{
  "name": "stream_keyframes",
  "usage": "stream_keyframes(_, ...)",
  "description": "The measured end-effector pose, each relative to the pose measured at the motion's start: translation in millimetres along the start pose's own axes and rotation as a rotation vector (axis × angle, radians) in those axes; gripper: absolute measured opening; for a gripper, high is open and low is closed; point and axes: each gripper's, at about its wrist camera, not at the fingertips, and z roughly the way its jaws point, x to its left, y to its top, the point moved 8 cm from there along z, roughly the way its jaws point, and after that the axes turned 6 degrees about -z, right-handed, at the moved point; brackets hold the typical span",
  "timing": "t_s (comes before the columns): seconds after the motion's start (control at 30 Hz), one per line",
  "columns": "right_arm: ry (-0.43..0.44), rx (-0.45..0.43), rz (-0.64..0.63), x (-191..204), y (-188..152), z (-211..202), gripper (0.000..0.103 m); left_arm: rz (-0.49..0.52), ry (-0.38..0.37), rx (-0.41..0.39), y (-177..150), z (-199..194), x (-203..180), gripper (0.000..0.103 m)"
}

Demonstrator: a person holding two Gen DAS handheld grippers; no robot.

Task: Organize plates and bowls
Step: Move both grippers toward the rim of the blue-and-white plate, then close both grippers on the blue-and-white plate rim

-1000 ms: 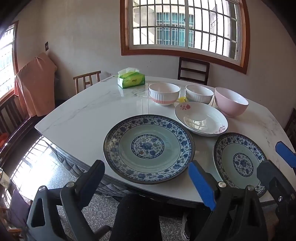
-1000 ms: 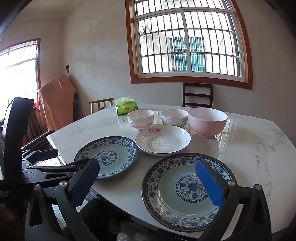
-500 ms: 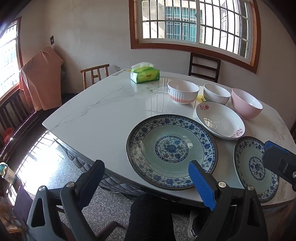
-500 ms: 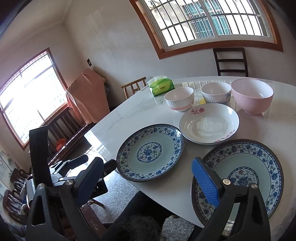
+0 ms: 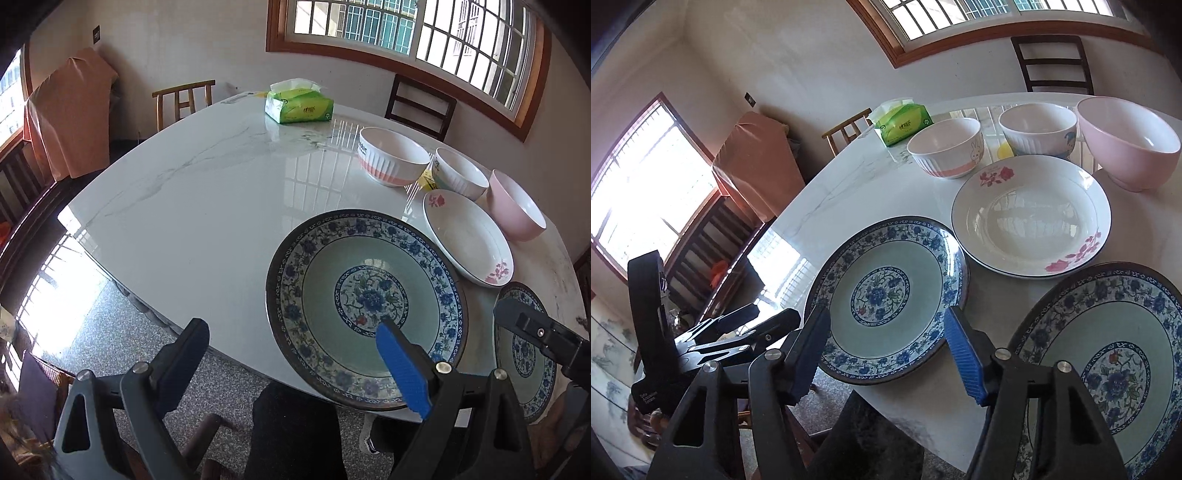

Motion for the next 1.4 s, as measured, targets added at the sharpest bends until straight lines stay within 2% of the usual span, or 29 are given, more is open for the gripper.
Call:
stream_keyframes(0.07,-0.023,0.015,0.010,-7,2,7,0.062,-0.014,-0.020,0.023,1,6,1,0.094)
stream_keyframes(0.3,-0.005,0.089,0.086,-27,3,36,0.062,-0.032,-0.020,0.069,5,24,6,0.094)
stream_keyframes(0.57,-0.017,0.134,0.103,-37,4,57,0.063,-0.053,-0.019,0.119,8,43,13,0.093)
stream_keyframes(0.63,-0.016,0.144,0.111,-39,3,61,0.064,-0.053,-0.015,0.130,6,46,14,0.087)
stream_keyframes(0.73,-0.013,0.155,0.123,-42,3,66,0.065,-0.051,-0.012,0.144,4,51,14,0.085)
stream_keyframes(0.8,-0.016,0.165,0.120,-43,3,69,0.065,-0.051,-0.015,0.155,2,54,14,0.075)
stream_keyframes(0.87,-0.025,0.164,0.109,-42,4,71,0.065,-0.051,-0.015,0.178,-1,59,14,0.061)
stream_keyframes(1.0,-0.038,0.174,0.102,-41,6,75,0.065,-0.045,-0.017,0.182,-4,59,14,0.050)
stream_keyframes(1.07,-0.045,0.179,0.094,-41,8,77,0.065,-0.044,-0.033,0.186,-3,57,12,0.039)
stream_keyframes(1.13,-0.048,0.181,0.090,-41,8,78,0.065,-0.025,-0.023,0.178,-1,56,8,0.034)
stream_keyframes(1.2,-0.058,0.185,0.077,-40,8,80,0.065,-0.024,-0.013,0.173,-2,55,8,0.033)
stream_keyframes(1.33,-0.089,0.202,0.047,-39,6,84,0.049,-0.042,-0.013,0.163,0,54,12,0.030)
stream_keyframes(1.4,-0.118,0.198,0.032,-41,6,84,0.037,-0.047,-0.002,0.154,1,54,13,0.030)
